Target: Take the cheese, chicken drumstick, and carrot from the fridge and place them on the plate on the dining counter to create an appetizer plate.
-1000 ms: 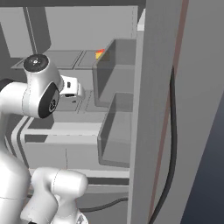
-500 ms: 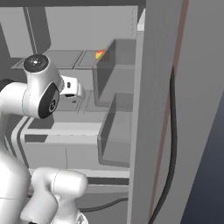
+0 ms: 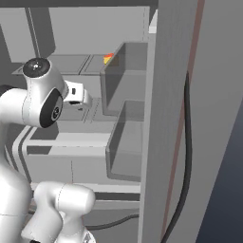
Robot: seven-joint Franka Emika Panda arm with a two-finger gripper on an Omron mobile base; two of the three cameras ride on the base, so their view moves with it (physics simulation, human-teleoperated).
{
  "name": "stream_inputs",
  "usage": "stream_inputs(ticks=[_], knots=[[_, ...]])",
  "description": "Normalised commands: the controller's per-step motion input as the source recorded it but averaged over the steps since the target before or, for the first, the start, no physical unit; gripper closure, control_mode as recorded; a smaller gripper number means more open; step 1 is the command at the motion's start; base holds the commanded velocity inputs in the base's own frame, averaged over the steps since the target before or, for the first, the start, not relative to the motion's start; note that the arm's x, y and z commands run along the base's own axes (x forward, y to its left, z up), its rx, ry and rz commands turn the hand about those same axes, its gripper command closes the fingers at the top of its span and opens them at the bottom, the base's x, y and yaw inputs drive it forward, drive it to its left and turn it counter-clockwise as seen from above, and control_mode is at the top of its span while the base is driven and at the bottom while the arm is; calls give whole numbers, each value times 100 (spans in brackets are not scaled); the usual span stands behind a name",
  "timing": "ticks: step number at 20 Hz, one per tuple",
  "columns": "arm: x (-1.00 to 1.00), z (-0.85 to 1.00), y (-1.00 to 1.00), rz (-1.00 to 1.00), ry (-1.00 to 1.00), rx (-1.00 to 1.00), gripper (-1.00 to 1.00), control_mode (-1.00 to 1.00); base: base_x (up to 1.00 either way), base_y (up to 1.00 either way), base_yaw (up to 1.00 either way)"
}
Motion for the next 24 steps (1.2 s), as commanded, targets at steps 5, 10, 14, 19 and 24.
stream_inputs(ticks=[5,10,14,19,24], knots=[[0,30,-1,-9,-2,1,-100,-100,0,0,0],[1,31,0,-7,-4,3,-100,-100,0,0,0],[16,26,-8,-5,-6,7,-100,-100,0,0,0],[27,13,0,-8,-12,6,-100,-100,0,0,0],[31,0,0,-15,-11,1,-100,-100,0,0,0]])
